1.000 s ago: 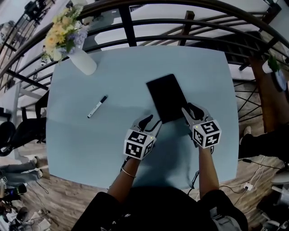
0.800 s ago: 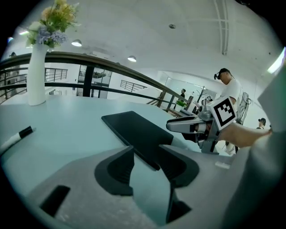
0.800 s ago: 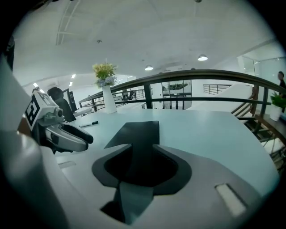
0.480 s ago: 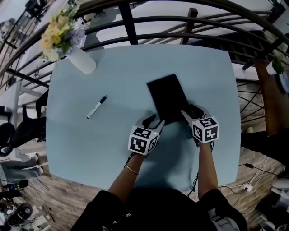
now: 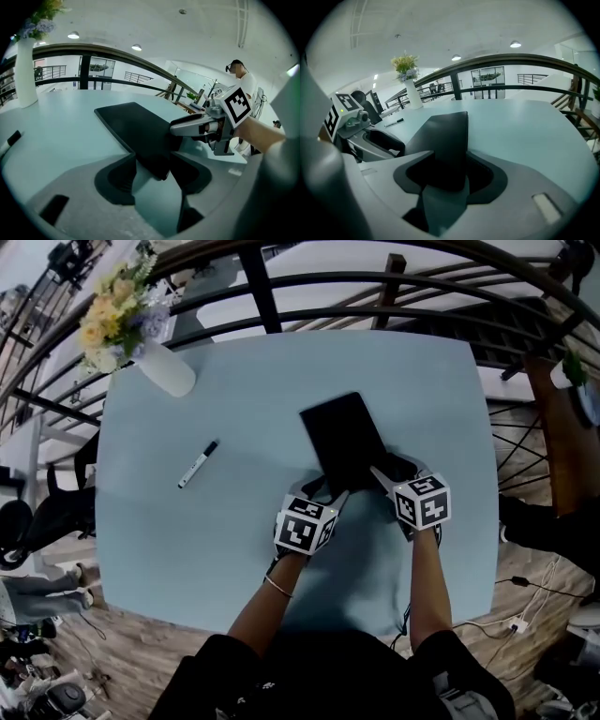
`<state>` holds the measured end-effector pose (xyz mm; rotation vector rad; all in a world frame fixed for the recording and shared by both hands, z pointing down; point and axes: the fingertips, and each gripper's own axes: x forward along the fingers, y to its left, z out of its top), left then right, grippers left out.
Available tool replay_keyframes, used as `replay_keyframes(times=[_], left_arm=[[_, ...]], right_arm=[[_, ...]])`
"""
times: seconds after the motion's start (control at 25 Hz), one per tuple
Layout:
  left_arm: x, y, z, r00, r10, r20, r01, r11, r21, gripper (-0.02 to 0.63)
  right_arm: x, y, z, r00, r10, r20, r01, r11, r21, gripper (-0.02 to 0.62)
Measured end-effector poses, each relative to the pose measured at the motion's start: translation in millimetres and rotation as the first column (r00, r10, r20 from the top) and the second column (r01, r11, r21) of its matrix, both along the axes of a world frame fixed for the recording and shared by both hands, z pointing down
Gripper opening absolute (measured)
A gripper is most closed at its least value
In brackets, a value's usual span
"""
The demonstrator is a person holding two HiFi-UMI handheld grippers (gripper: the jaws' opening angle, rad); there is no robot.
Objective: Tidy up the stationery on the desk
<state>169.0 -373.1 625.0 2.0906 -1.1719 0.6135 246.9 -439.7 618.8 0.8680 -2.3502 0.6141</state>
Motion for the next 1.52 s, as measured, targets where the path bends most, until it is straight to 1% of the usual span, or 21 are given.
replay_keyframes(times=[0.12, 0.24, 0.56, 0.84, 1.32, 1.52], left_arm=[[-1, 2, 0, 1.000, -0.010, -0.015, 0.010, 1.000, -0.007, 0.221], [-3, 3, -1, 0.999, -0.019, -0.026, 0.019, 1.000, -0.012, 0.224], [-13, 13, 0, 0.999, -0.030, -0.018, 0.029, 1.000, -0.009, 0.222], [-23, 34, 0, 1.000, -0.025, -0.005, 0.025, 1.000, -0.013, 0.212], [-45, 82, 1, 1.000, -0.006, 0.002, 0.007, 1.000, -0.025, 0.206], [-56, 99, 0, 1.000, 0.000, -0.002, 0.000, 1.000, -0.030, 0.202]], right_arm=[[-3, 6, 1, 1.000, -0.009, 0.004, 0.009, 1.000, -0.018, 0.212], [-4, 12, 1, 1.000, -0.016, 0.004, 0.016, 0.999, -0.033, 0.238], [-12, 32, 3, 1.000, -0.028, 0.004, 0.028, 0.998, -0.054, 0.250], [-20, 55, 3, 0.999, -0.050, -0.014, 0.049, 0.997, -0.062, 0.253], [-40, 113, 4, 0.996, -0.078, -0.047, 0.074, 0.994, -0.079, 0.264], [-49, 134, 3, 0.996, -0.083, -0.046, 0.079, 0.994, -0.075, 0.265]])
